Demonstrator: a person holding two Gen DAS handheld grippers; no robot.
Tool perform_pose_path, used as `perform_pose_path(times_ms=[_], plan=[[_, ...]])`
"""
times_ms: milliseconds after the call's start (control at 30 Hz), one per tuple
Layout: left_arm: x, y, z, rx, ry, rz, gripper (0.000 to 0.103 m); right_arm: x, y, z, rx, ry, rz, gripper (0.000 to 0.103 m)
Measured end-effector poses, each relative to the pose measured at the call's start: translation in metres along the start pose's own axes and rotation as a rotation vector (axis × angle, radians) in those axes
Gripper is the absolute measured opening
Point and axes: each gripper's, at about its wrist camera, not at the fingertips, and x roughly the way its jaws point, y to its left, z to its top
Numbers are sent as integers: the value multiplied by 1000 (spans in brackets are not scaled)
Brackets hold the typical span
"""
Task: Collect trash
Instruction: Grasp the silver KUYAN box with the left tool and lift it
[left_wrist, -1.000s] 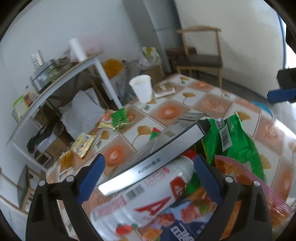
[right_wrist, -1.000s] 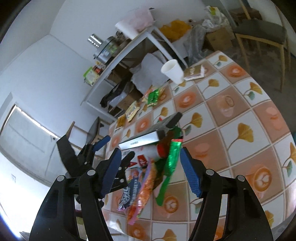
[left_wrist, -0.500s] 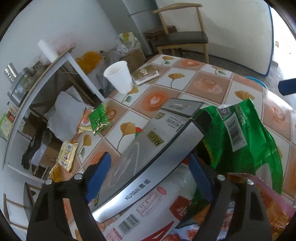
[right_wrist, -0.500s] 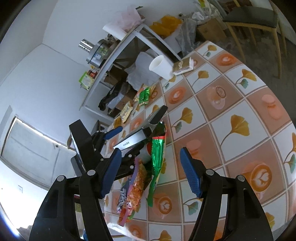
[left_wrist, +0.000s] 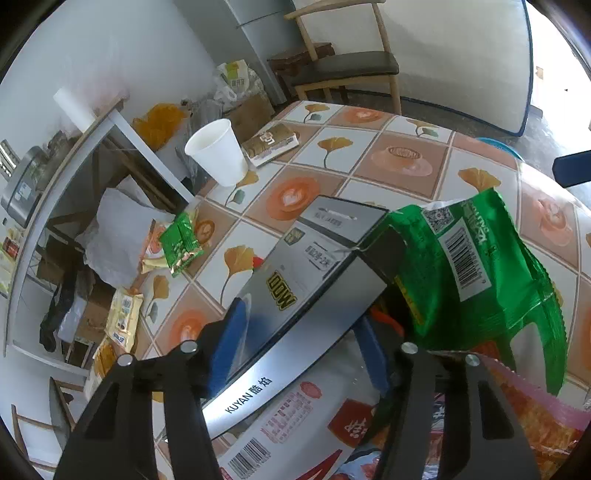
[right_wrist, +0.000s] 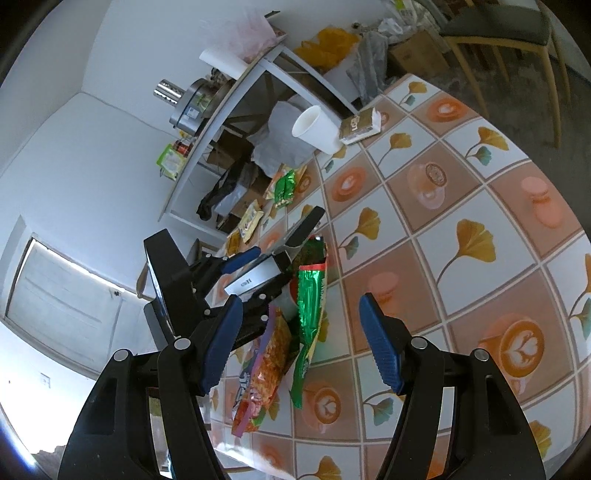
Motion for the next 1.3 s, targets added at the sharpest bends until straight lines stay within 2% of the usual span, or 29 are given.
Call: perform_pose_path(times_ms=[200,433,733,933,1033,1167,1300], plan=[[-15,6,3,5,-59,52,40,-1,-5,0,10,-2,-3,62],[-31,34,2,-78,-122,129,30,-1,-11,0,24,-2,-3,62],[-55,89,-16,-340,-211,232,23,-7,-15,0,29,-10,-8,61],[-95,134,-46,-616,-312,270,22,-12,-8,2,16,-28,-5,60],[-127,152,-72,-774,-373,318,22,-15,3,4,-12,-38,8,59],[-171,155,-104,-899,-465,358,22,-16,28,10,-66,-35,51,59],[-210,137,-134,-971,-542,377,22,-3,63,13,-123,-3,133,59]])
